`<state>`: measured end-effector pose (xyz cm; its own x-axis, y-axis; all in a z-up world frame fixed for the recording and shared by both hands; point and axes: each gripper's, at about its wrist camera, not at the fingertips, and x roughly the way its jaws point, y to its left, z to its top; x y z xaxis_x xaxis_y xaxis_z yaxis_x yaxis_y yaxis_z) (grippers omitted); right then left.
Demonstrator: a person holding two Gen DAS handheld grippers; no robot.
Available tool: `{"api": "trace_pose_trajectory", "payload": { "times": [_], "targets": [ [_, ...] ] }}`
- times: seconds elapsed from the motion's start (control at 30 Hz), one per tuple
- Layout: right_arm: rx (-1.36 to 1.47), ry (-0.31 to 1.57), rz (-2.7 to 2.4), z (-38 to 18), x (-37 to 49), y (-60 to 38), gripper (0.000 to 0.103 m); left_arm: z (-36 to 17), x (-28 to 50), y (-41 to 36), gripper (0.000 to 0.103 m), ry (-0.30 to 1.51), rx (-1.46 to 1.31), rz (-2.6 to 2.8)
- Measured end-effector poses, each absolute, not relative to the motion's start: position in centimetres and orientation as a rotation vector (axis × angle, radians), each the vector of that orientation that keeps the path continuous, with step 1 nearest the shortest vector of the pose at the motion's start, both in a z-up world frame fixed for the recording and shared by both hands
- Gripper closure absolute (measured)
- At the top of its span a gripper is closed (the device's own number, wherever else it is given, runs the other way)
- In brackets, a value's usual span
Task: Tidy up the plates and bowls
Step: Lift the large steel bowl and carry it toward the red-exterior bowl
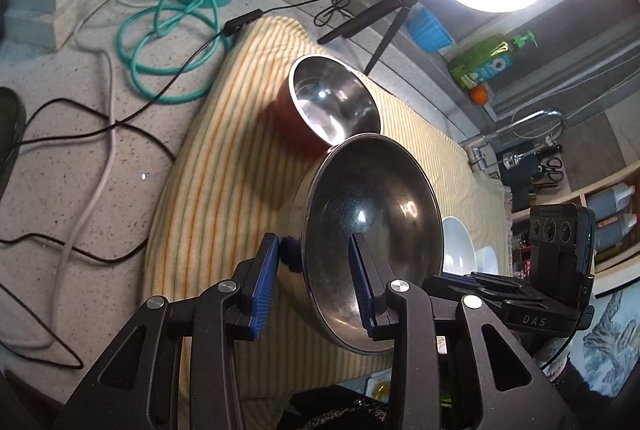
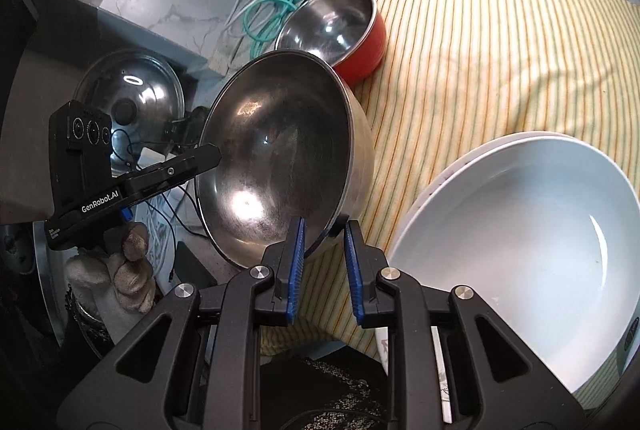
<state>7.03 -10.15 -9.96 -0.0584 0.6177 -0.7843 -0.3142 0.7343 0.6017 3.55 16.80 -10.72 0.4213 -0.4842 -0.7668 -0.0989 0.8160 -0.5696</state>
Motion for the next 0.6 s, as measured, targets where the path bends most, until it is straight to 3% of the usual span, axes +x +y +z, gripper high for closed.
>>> {"api": "trace_pose_trajectory", "payload": {
  "times": [0.6],
  "targets": [
    [0.220,1.486,0.788,-11.6,6.4,-8.3,0.080,-12.9,2.1,17.1,0.070,1.177,-0.636,-0.230]
  ]
}}
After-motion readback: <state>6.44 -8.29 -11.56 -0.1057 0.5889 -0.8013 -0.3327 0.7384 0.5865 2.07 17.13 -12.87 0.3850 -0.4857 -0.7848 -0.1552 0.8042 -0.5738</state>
